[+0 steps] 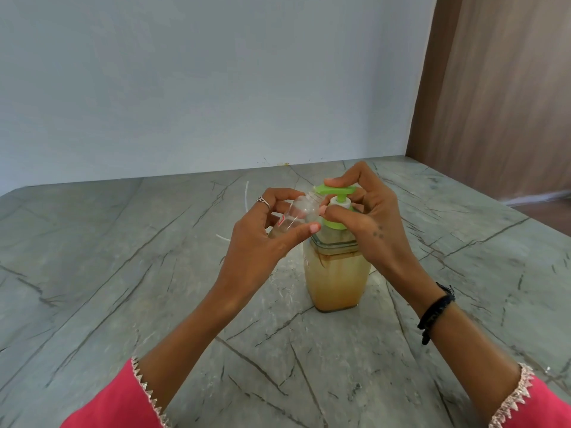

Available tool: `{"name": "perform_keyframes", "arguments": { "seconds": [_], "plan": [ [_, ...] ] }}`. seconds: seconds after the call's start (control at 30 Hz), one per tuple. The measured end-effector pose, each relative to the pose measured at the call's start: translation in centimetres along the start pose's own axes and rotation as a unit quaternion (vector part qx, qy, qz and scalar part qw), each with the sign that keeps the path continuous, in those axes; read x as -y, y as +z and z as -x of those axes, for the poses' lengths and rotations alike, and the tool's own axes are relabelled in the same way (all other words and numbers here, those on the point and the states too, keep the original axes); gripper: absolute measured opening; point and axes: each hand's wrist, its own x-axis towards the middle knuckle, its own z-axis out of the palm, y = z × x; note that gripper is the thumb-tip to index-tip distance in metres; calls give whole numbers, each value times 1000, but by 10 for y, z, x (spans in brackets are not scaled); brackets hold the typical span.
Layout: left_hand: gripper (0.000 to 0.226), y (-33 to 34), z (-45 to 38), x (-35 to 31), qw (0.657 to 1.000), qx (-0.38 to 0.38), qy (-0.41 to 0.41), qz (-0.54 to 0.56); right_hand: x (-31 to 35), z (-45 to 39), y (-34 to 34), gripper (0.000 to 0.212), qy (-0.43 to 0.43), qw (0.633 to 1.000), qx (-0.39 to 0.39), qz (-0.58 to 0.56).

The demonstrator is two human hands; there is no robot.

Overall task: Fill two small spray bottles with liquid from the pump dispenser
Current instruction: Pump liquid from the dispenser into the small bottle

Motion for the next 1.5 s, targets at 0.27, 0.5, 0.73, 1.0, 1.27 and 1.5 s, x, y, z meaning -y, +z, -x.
{"name": "perform_keyframes", "arguments": {
  "seconds": [0.27,0.5,0.73,1.0,1.27,1.5],
  "plan": [
    [42,-1,-1,-1,1000,-2,-1,1,-2,6,-3,45,5,999,27,46],
    [35,-1,-1,-3,1000,-5,1,15,21,2,-3,24,154,987,15,-31],
    [34,-2,-1,-3,1000,-11,9,11,26,-13,3,34,268,963,16,-2],
    [35,-4,-2,-1,1000,-19,19,-6,28,-16,-2,24,308,948,42,-75],
    [35,1,1,3,1000,-6,8,-4,24,-24,-5,9,276,955,62,-82],
    [33,0,1,0,1000,-9,17,-3,23,-15,-7,39,295,950,87,-53]
  ]
}}
